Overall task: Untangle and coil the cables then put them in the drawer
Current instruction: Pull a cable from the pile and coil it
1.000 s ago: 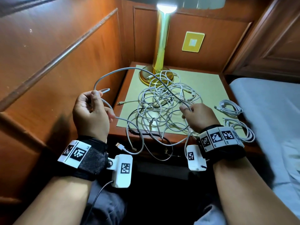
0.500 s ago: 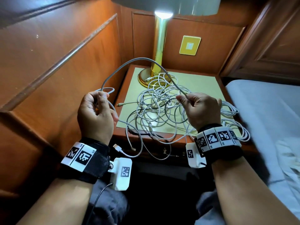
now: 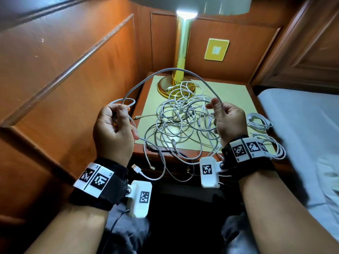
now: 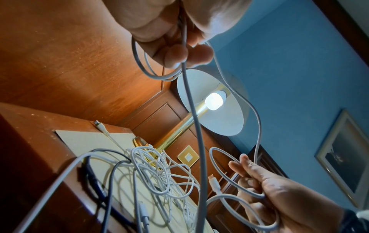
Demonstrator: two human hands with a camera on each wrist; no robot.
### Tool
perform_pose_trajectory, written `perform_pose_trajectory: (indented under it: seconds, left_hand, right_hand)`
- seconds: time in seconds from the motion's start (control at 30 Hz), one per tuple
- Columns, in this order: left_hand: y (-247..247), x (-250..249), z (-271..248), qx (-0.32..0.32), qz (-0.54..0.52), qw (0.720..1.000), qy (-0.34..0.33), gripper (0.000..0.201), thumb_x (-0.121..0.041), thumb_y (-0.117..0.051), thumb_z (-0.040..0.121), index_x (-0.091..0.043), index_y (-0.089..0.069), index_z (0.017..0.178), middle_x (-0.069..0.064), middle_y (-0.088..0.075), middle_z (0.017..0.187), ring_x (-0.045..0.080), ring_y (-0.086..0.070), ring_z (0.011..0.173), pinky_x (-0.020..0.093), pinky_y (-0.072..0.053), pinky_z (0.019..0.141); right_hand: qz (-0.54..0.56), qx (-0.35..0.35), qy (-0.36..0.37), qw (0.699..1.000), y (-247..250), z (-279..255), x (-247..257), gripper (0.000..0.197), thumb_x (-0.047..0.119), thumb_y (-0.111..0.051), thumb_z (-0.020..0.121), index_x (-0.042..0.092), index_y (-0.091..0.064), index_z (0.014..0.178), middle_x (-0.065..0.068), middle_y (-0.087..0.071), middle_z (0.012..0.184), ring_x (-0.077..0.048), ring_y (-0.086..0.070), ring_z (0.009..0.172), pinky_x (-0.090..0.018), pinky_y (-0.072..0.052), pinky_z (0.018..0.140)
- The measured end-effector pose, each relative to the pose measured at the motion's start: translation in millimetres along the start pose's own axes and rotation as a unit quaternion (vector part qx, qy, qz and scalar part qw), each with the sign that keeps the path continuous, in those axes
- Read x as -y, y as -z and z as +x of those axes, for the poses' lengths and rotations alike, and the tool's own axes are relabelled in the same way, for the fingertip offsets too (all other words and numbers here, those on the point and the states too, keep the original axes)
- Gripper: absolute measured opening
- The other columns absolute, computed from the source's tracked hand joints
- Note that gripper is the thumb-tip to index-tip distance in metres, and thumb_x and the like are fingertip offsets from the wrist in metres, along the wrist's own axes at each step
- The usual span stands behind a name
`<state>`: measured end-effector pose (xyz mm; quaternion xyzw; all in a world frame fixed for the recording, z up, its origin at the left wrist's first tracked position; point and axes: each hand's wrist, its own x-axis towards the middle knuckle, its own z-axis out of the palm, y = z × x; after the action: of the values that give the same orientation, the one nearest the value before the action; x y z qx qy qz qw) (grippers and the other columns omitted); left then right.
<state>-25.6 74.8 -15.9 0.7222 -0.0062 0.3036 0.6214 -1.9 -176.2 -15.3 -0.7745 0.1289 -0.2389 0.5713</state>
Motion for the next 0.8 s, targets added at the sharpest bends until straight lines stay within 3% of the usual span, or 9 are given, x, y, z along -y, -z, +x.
perform_pose_trajectory:
  seconds: [0.1, 0.2, 0.43, 0.63, 0.7, 0.8]
  left_hand:
    - [-2.7, 2.2, -3.8, 0.01, 0.001, 1.0, 0.001, 0.018, -0.027, -0.049, 0.105, -0.012, -0.057, 0.1, 0.005, -0.054, 0.057, 0.013, -0.055, 0.04, 0.027, -0.046, 0.049]
    - [-4.6, 3.8, -4.5, 0.019, 0.003, 1.0, -0.002, 0.017, -0.028, -0.049, 0.105, -0.013, -0.056, 0.099, 0.006, -0.055, 0.057, 0.014, -0.055, 0.04, 0.028, -0.046, 0.049]
    - [-10.1, 5.8, -8.6, 0.064, 0.033, 0.997, -0.003, 0.019, -0.028, -0.052, 0.104, -0.012, -0.058, 0.099, 0.002, -0.059, 0.05, 0.011, -0.058, 0.041, 0.023, -0.046, 0.048]
    - [-13.0, 1.4, -11.7, 0.09, 0.047, 0.995, -0.017, 0.018, -0.031, -0.053, 0.103, -0.015, -0.059, 0.097, -0.002, -0.059, 0.05, 0.011, -0.063, 0.044, 0.024, -0.049, 0.046]
    - [-12.6, 1.9, -11.6, 0.094, 0.049, 0.994, -0.023, 0.019, -0.035, -0.053, 0.103, -0.018, -0.059, 0.097, -0.002, -0.062, 0.054, 0.013, -0.064, 0.045, 0.027, -0.05, 0.047]
    - [-12.8, 2.9, -12.1, 0.098, 0.056, 0.993, -0.032, 0.022, -0.038, -0.052, 0.102, -0.018, -0.06, 0.097, -0.005, -0.065, 0.061, 0.013, -0.065, 0.047, 0.027, -0.05, 0.051]
  right_hand:
    - [0.008, 0.008, -0.049, 0.999, -2.6, 1.8, -5.1, 0.036, 0.049, -0.061, 0.094, 0.02, -0.074, 0.077, 0.013, -0.042, 0.04, -0.003, -0.035, 0.037, -0.025, -0.031, 0.05]
    - [0.017, 0.037, -0.116, 0.992, -3.8, 1.9, -6.0, 0.036, 0.046, -0.062, 0.095, 0.017, -0.073, 0.077, -0.002, -0.036, 0.05, -0.016, -0.026, 0.04, -0.023, -0.024, 0.042]
    - [0.04, 0.041, -0.208, 0.976, -6.7, 4.5, 0.1, 0.037, 0.035, -0.05, 0.103, 0.01, -0.064, 0.079, -0.002, -0.047, 0.062, -0.012, -0.038, 0.041, -0.023, -0.031, 0.041]
    - [0.184, 0.062, -0.336, 0.921, 2.3, 4.7, 8.7, 0.028, 0.031, -0.051, 0.104, 0.008, -0.056, 0.089, -0.001, -0.044, 0.068, -0.004, -0.038, 0.036, -0.015, -0.028, 0.032]
    - [0.23, 0.059, -0.374, 0.896, 5.5, 4.6, 11.2, 0.027, 0.03, -0.054, 0.102, 0.007, -0.055, 0.087, -0.002, -0.046, 0.07, -0.004, -0.041, 0.036, -0.015, -0.034, 0.032]
    - [0.231, 0.061, -0.396, 0.886, 8.2, 2.6, 12.9, 0.027, 0.031, -0.058, 0.1, 0.006, -0.056, 0.091, -0.007, -0.048, 0.077, -0.009, -0.048, 0.044, -0.016, -0.044, 0.037]
